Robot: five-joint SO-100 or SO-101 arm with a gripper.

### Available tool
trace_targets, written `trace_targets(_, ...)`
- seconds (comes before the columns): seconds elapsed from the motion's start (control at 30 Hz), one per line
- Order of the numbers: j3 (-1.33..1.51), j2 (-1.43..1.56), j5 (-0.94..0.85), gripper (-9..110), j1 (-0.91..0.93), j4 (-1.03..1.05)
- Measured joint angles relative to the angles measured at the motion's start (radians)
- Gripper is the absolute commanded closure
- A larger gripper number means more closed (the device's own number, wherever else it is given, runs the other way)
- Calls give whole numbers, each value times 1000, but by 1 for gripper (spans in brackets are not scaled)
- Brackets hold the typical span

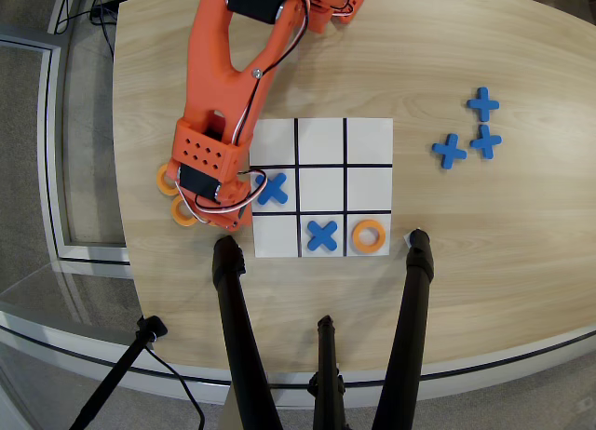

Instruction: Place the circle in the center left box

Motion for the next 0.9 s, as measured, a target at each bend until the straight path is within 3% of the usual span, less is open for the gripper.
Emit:
trace_targets(0.57, -20, -63, 64, 82, 15, -20)
trace_targets(0.9, -26, -77, 74, 100, 11, -23)
